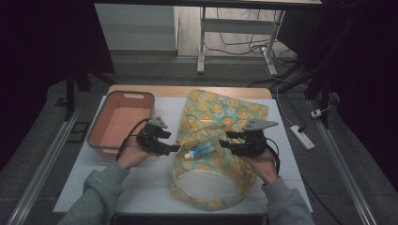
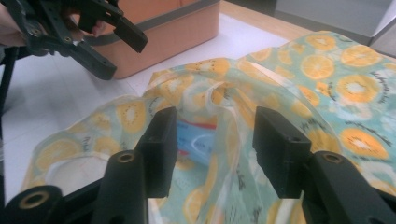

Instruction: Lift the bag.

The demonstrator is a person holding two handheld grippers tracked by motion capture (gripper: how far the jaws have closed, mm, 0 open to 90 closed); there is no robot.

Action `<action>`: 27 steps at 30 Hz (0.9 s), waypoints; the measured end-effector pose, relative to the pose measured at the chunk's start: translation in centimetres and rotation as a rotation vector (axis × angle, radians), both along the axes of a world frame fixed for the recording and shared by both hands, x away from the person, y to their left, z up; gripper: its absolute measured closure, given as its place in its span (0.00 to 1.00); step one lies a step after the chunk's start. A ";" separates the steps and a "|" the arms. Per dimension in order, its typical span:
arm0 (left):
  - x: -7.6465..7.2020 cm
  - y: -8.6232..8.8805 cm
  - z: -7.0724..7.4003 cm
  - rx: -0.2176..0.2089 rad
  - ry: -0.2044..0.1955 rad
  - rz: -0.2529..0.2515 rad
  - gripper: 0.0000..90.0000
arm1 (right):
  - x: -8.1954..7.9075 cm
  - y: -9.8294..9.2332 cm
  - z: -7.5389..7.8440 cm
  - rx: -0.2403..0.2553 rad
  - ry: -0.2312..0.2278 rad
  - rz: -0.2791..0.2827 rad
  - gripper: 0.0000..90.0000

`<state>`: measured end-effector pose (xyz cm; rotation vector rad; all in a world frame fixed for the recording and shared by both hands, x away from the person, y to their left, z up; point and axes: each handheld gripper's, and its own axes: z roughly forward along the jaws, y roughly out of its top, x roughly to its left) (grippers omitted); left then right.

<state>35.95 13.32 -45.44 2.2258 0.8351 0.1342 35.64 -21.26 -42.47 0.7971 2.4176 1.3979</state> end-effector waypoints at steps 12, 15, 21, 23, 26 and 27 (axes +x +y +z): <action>0.6 -2.5 -1.7 0.091 0.024 0.005 0.30 | -4.2 -4.4 -0.9 -0.029 0.022 -0.112 0.50; 0.9 -3.3 -2.3 0.128 0.018 0.032 0.31 | -4.8 -5.5 -2.0 -0.054 0.036 -0.151 0.48; 1.7 -4.0 -3.5 0.171 0.057 0.056 0.46 | -5.3 -6.8 -3.9 -0.107 0.103 -0.204 0.42; 1.8 -3.9 -3.6 0.174 0.065 0.058 0.53 | -5.4 -6.9 -4.6 -0.124 0.128 -0.205 0.39; 1.9 -3.7 -3.8 0.179 0.082 0.061 0.66 | -5.6 -6.6 -5.6 -0.178 0.148 -0.189 0.32; 1.9 -3.7 -3.8 0.186 0.088 0.059 0.71 | -5.7 -6.5 -5.9 -0.208 0.147 -0.191 0.31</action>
